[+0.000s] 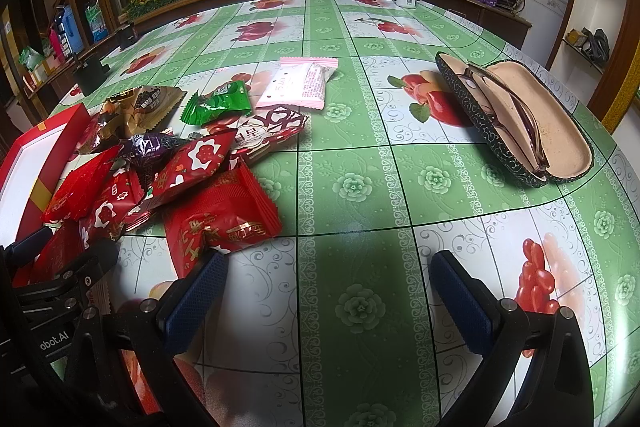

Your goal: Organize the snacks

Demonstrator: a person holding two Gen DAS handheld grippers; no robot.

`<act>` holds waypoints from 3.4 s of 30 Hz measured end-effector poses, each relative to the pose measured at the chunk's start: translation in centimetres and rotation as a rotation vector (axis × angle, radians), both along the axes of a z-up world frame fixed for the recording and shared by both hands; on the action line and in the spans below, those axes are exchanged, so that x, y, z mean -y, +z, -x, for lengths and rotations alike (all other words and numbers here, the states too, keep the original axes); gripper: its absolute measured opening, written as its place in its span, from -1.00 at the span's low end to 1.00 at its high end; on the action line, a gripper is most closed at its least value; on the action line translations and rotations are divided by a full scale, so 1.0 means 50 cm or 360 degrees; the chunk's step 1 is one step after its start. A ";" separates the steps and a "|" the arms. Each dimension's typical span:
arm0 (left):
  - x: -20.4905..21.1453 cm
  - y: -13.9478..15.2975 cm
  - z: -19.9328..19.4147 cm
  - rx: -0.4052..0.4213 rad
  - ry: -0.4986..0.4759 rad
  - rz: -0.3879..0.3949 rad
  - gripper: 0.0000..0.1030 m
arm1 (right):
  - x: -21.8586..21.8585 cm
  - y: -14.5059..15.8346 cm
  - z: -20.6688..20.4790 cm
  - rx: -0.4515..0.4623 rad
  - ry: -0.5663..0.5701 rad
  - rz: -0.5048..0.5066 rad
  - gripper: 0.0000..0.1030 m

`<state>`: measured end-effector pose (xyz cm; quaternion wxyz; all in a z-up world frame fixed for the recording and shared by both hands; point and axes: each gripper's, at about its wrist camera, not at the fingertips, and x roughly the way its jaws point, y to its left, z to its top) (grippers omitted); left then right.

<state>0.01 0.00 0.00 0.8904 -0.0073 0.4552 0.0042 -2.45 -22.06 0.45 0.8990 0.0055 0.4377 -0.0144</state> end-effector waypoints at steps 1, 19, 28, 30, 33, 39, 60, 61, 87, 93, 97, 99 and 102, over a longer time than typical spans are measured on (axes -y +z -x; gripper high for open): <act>0.000 0.000 0.000 0.0000 0.0000 0.0000 1.00 | 0.000 0.000 0.000 0.0000 0.0000 0.0000 1.00; 0.001 0.001 0.011 -0.0022 -0.0047 -0.0001 1.00 | -0.003 0.001 0.006 -0.0003 -0.0008 0.0002 1.00; -0.026 0.053 0.120 0.0023 -0.0189 -0.0003 1.00 | 0.006 0.001 0.050 -0.0041 0.0114 -0.0002 1.00; -0.043 0.067 0.150 0.0081 -0.0184 -0.0058 1.00 | 0.008 0.002 0.053 -0.0062 0.0126 -0.0003 1.00; -0.079 0.080 0.191 0.0144 -0.0136 -0.0154 1.00 | 0.010 0.003 0.054 -0.0075 0.0118 -0.0004 1.00; -0.142 0.070 0.234 0.0148 -0.0063 -0.0178 1.00 | -0.006 0.011 0.066 -0.0082 0.0168 -0.0059 0.99; -0.255 0.119 0.275 0.0261 0.0026 -0.0198 1.00 | -0.252 0.011 0.121 -0.0227 0.0405 -0.0134 0.80; -0.247 0.124 0.268 0.0268 0.0011 -0.0208 1.00 | -0.252 0.013 0.129 -0.0203 0.0403 -0.0118 0.72; -0.003 0.012 0.060 -0.0191 -0.0581 -0.0226 1.00 | 0.009 0.014 0.100 -0.0090 0.0115 -0.0004 0.43; -0.027 0.005 0.044 -0.0249 -0.0534 -0.0088 1.00 | 0.007 0.013 0.096 -0.0079 0.0120 -0.0004 0.48; -0.023 0.009 0.055 -0.0224 -0.0563 -0.0048 0.72 | 0.007 0.013 0.096 -0.0079 0.0117 -0.0006 0.48; -0.019 0.012 0.063 -0.0200 -0.0593 -0.0050 0.58 | 0.006 0.012 0.097 -0.0076 0.0112 -0.0002 0.48; -0.017 0.018 0.077 -0.0164 -0.0610 -0.0034 0.21 | 0.001 0.012 0.100 -0.0078 0.0119 0.0011 0.40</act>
